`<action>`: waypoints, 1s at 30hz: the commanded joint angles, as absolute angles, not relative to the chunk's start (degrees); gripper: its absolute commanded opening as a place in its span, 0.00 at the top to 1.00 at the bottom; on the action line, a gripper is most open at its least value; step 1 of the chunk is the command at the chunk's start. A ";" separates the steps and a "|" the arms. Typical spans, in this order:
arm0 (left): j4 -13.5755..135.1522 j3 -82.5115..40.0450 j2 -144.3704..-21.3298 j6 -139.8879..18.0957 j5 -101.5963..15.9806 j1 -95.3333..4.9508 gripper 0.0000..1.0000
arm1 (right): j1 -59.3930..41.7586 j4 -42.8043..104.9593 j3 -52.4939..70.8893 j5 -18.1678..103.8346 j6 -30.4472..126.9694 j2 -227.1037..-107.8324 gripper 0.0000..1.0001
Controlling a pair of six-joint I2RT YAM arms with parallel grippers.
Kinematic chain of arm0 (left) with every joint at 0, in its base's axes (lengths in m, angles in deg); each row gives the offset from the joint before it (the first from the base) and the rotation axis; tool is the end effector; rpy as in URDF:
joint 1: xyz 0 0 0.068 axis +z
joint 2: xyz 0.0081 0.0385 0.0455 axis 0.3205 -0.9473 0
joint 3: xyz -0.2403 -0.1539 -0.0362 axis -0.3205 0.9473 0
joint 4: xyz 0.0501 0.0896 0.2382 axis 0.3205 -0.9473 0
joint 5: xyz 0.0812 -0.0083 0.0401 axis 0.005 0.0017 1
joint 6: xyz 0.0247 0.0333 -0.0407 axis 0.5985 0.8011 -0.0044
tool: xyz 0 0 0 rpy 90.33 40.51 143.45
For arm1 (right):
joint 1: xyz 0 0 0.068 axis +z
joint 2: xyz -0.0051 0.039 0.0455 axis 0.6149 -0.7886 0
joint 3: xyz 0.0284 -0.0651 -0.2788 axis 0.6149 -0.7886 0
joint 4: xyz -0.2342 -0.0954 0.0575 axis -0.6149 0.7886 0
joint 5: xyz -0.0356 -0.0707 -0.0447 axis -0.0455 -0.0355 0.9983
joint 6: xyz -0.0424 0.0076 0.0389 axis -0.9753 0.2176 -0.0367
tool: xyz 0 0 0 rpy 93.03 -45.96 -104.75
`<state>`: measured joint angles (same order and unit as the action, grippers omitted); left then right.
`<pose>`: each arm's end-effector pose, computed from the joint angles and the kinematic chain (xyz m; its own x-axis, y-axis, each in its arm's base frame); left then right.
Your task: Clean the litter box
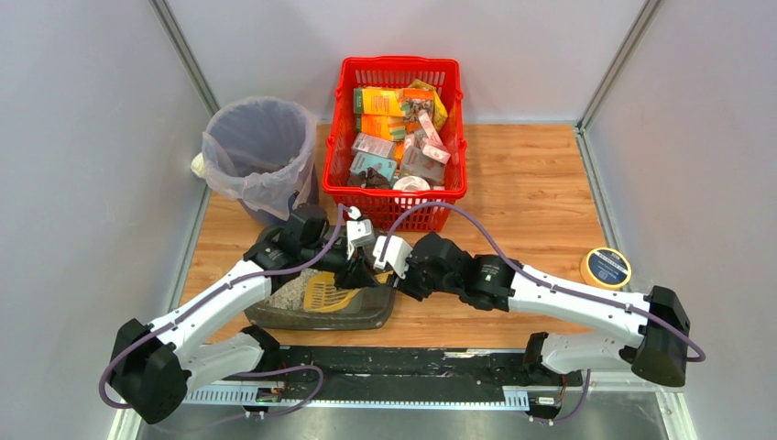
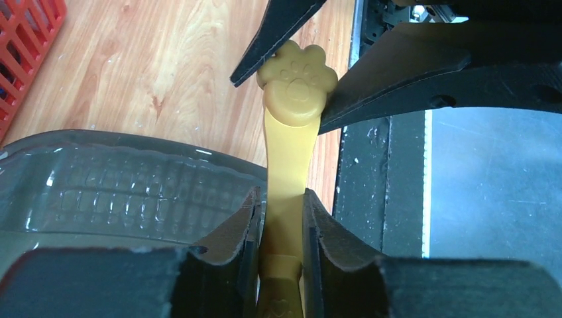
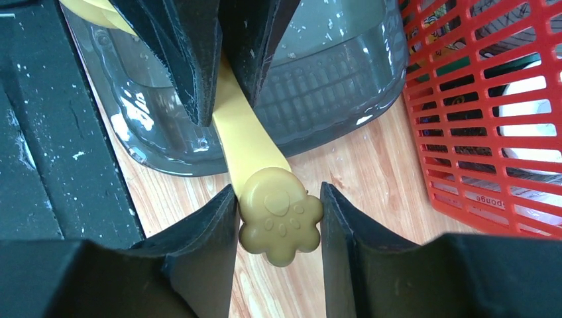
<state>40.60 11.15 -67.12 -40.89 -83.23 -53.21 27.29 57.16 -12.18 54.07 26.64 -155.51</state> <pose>0.1535 -0.1434 0.2659 -0.3752 0.3755 -0.8475 0.9270 0.1551 -0.3416 0.1100 0.2322 0.2936 -0.0420 -0.7000 -0.7130 -0.9281 0.2916 -0.2316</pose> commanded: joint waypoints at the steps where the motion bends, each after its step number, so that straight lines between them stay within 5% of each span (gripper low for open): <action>1: 41.02 9.98 -66.51 -41.84 -84.47 -53.23 1.00 | 26.39 44.38 -15.09 59.88 30.19 -151.61 0.62; 8: 40.41 10.24 -65.37 -40.80 -83.24 -53.50 1.00 | 22.71 40.68 -18.18 56.98 34.32 -149.06 0.27; 11: 40.05 10.42 -64.40 -39.83 -80.61 -53.76 1.00 | 19.47 39.98 -19.85 52.95 37.66 -146.96 0.20; 20: 40.75 11.91 -59.31 -36.14 -68.22 -55.34 1.00 | 10.14 37.61 -21.44 33.70 51.45 -143.78 0.12; 30: 41.02 13.67 -54.73 -32.18 -57.49 -60.35 1.00 | 3.72 31.01 -18.63 17.35 67.11 -150.54 0.19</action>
